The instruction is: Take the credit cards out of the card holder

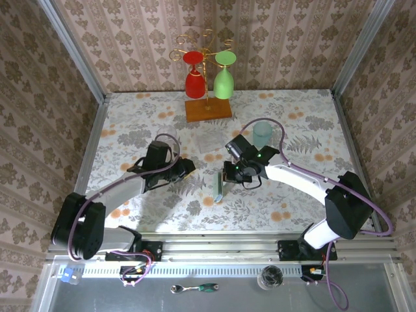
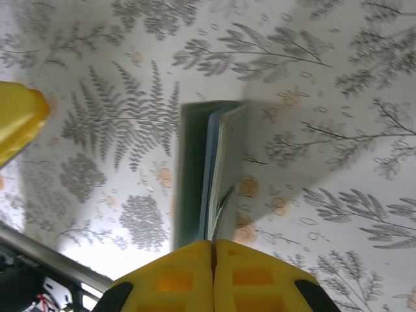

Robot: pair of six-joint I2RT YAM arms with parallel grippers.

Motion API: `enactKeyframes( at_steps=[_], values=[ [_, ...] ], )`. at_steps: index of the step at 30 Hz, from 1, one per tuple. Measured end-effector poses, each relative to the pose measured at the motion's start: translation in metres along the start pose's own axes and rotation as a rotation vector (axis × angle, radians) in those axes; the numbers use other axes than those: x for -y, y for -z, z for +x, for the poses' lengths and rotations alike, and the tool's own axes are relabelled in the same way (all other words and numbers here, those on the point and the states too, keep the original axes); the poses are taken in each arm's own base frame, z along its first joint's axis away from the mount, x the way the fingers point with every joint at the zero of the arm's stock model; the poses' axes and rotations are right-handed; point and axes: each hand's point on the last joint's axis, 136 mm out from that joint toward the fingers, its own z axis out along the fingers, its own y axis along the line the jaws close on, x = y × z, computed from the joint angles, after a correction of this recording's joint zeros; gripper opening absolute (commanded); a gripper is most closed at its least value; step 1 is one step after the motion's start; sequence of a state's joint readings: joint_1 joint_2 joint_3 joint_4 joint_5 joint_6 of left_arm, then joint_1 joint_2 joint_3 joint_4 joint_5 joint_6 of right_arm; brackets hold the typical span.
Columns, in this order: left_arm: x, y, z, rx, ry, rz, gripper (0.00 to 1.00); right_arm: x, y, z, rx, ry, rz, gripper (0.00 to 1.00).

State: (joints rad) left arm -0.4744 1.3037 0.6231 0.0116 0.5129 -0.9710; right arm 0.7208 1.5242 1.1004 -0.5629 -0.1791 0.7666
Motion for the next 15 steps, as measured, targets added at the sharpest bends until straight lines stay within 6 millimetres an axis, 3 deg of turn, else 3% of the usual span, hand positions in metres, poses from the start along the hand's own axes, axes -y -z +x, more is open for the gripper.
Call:
enactKeyframes(
  at_steps=[8, 15],
  values=[
    [-0.006, 0.008, -0.004, 0.022, 0.018, 0.02, 0.25, -0.025, 0.006, -0.007, 0.023, 0.034, -0.034, 0.03],
    [-0.012, -0.001, 0.002, -0.014, 0.031, 0.002, 0.19, -0.017, 0.004, -0.005, 0.013, 0.039, 0.002, 0.03]
  ],
)
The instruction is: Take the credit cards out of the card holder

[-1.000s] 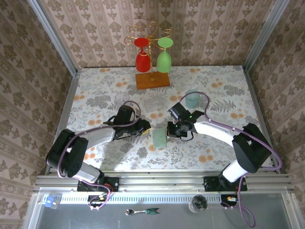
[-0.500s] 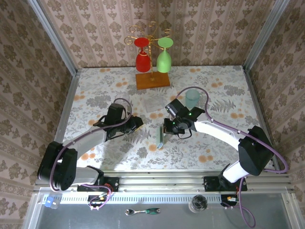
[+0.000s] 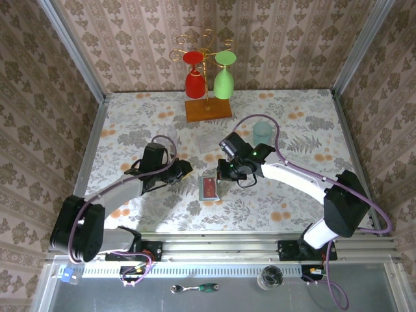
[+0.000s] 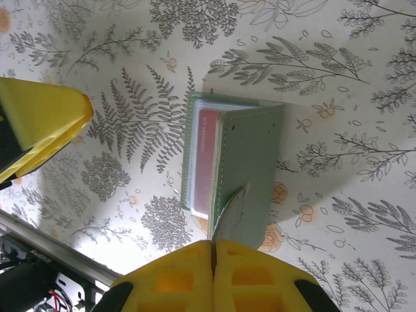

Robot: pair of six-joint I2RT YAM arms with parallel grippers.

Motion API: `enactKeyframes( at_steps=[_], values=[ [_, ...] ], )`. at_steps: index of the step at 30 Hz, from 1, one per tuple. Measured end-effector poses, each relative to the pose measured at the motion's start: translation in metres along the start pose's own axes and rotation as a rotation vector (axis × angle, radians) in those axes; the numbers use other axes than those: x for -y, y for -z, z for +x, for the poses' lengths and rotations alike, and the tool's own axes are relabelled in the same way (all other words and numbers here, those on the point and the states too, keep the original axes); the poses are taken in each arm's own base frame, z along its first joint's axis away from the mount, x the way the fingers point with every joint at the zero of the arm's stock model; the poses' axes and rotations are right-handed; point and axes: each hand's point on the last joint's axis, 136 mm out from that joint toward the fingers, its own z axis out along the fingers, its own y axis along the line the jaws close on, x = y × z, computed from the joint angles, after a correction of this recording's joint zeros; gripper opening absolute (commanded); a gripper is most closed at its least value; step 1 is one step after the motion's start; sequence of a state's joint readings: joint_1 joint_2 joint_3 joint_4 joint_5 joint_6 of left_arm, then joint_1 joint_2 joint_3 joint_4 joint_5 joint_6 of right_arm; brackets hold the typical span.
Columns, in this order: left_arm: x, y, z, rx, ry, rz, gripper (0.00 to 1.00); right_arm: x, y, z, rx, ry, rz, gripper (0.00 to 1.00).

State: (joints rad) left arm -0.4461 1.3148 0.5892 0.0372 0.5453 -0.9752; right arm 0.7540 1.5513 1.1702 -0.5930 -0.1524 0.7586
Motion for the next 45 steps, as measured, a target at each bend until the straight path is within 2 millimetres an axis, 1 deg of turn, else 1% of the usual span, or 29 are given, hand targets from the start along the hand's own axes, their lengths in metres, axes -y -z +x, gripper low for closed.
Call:
enactKeyframes(
  at_steps=[5, 9, 12, 17, 21, 28, 35, 41, 45],
  values=[
    [-0.015, -0.022, 0.023, -0.093, 0.009, -0.056, 0.15, 0.016, 0.001, 0.001, 0.007, 0.013, 0.074, 0.03],
    [-0.018, -0.036, 0.038, -0.15, 0.001, -0.084, 0.13, 0.032, 0.004, 0.001, 0.021, 0.019, 0.134, 0.03],
    [-0.018, -0.041, 0.041, -0.161, -0.008, -0.095, 0.13, 0.053, 0.002, 0.006, 0.014, 0.015, 0.192, 0.03],
    [-0.019, -0.042, 0.041, -0.154, -0.012, -0.105, 0.12, 0.083, -0.006, 0.02, -0.017, -0.001, 0.27, 0.03],
    [-0.02, -0.043, 0.041, -0.15, -0.014, -0.11, 0.11, 0.097, -0.012, 0.028, -0.04, -0.01, 0.304, 0.03],
    [-0.029, -0.047, 0.043, -0.161, -0.001, -0.134, 0.11, 0.11, -0.028, 0.036, -0.074, -0.012, 0.347, 0.03],
    [-0.042, -0.049, 0.048, -0.171, 0.014, -0.164, 0.11, 0.113, -0.037, 0.035, -0.075, -0.004, 0.356, 0.03],
    [-0.043, -0.048, 0.047, -0.165, 0.014, -0.172, 0.11, 0.119, -0.048, 0.038, -0.103, 0.008, 0.378, 0.03],
    [-0.044, -0.048, 0.047, -0.162, 0.013, -0.174, 0.12, 0.115, -0.052, 0.032, -0.1, 0.017, 0.373, 0.03]
  ],
)
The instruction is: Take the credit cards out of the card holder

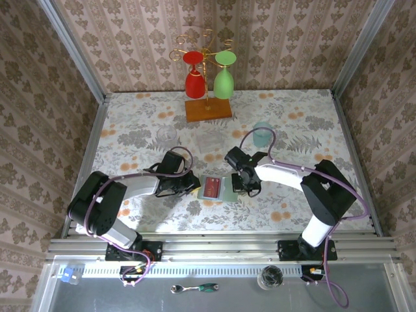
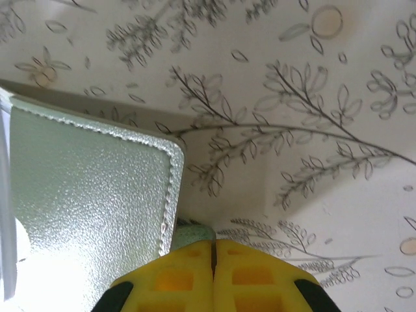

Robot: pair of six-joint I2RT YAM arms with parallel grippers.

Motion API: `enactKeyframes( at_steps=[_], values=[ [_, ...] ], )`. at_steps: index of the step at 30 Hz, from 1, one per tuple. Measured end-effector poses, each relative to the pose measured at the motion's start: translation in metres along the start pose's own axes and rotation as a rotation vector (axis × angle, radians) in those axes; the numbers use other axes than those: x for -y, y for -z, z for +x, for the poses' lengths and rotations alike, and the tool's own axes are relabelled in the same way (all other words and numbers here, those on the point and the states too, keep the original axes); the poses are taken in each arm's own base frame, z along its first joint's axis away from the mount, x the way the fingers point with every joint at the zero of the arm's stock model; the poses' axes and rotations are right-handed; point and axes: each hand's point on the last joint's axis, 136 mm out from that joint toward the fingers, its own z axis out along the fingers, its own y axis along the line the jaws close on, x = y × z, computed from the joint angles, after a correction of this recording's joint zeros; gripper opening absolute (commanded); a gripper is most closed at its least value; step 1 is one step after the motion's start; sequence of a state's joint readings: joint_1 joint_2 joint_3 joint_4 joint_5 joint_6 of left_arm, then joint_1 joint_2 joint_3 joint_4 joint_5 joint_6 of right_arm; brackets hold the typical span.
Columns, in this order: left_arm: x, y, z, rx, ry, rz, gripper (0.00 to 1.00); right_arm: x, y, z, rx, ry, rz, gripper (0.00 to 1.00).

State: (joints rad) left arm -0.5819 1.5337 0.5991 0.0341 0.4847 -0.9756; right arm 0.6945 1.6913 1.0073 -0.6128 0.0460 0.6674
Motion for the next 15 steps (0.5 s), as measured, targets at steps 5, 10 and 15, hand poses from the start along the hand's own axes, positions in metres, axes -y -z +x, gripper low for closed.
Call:
enactKeyframes(
  at_steps=[5, 10, 15],
  values=[
    [0.004, 0.006, 0.0, 0.015, -0.011, 0.015, 0.12, -0.007, -0.001, -0.01, 0.014, 0.013, -0.011, 0.03],
    [0.005, 0.007, -0.001, 0.021, -0.013, 0.016, 0.11, -0.012, 0.0, -0.016, 0.023, 0.019, -0.017, 0.03],
    [-0.001, 0.004, 0.0, 0.016, -0.004, -0.001, 0.1, -0.012, 0.0, -0.016, 0.023, 0.021, -0.017, 0.03]
  ],
)
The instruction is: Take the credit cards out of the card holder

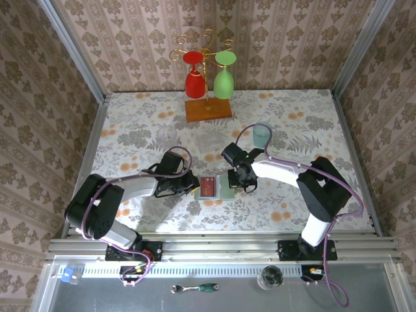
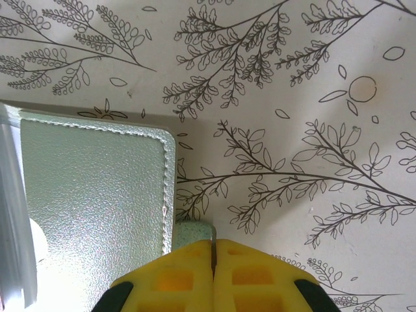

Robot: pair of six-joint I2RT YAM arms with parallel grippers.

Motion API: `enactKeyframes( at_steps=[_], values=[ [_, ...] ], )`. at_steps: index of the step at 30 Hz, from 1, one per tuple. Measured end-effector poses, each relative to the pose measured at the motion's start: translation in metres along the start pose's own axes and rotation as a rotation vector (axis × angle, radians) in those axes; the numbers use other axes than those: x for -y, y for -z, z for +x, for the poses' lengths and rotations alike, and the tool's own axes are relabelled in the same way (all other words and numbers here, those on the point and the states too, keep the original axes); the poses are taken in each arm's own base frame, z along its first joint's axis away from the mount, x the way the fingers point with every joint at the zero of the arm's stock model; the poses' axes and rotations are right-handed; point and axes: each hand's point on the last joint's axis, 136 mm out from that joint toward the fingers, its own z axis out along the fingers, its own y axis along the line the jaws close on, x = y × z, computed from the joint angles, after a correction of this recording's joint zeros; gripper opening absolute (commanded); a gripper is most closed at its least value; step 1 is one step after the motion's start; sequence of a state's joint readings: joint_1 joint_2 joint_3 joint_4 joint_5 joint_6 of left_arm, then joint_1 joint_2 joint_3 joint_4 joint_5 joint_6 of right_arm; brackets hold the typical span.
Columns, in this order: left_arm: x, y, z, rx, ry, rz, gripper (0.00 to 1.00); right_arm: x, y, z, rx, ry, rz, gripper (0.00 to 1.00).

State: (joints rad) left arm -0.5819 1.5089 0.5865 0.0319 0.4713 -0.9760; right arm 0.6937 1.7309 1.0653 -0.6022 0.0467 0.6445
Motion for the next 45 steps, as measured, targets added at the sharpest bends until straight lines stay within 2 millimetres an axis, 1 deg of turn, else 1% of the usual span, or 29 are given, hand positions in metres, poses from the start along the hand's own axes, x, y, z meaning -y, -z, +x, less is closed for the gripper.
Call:
enactKeyframes(
  at_steps=[12, 19, 25, 30, 37, 41, 45],
  values=[
    [-0.007, -0.001, 0.003, -0.011, 0.012, -0.023, 0.1, 0.015, 0.0, -0.007, 0.025, 0.003, 0.052, 0.03],
    [-0.018, 0.0, 0.005, -0.012, 0.035, -0.063, 0.1, 0.031, -0.004, 0.0, 0.008, 0.013, 0.108, 0.05],
    [-0.019, -0.001, 0.005, -0.013, 0.036, -0.064, 0.1, 0.036, -0.005, 0.002, 0.006, 0.015, 0.128, 0.1],
    [-0.019, -0.001, 0.005, -0.015, 0.037, -0.063, 0.1, 0.038, -0.005, 0.003, 0.007, 0.016, 0.131, 0.19],
    [-0.018, 0.001, 0.004, -0.018, 0.038, -0.071, 0.1, 0.04, 0.005, 0.002, 0.022, 0.015, 0.131, 0.36],
    [-0.016, 0.005, 0.005, -0.018, 0.038, -0.082, 0.1, 0.041, 0.013, 0.001, 0.039, 0.011, 0.128, 0.4],
    [-0.005, 0.013, 0.001, -0.002, 0.022, -0.064, 0.1, 0.044, 0.024, 0.001, 0.053, 0.01, 0.135, 0.42]
  ],
)
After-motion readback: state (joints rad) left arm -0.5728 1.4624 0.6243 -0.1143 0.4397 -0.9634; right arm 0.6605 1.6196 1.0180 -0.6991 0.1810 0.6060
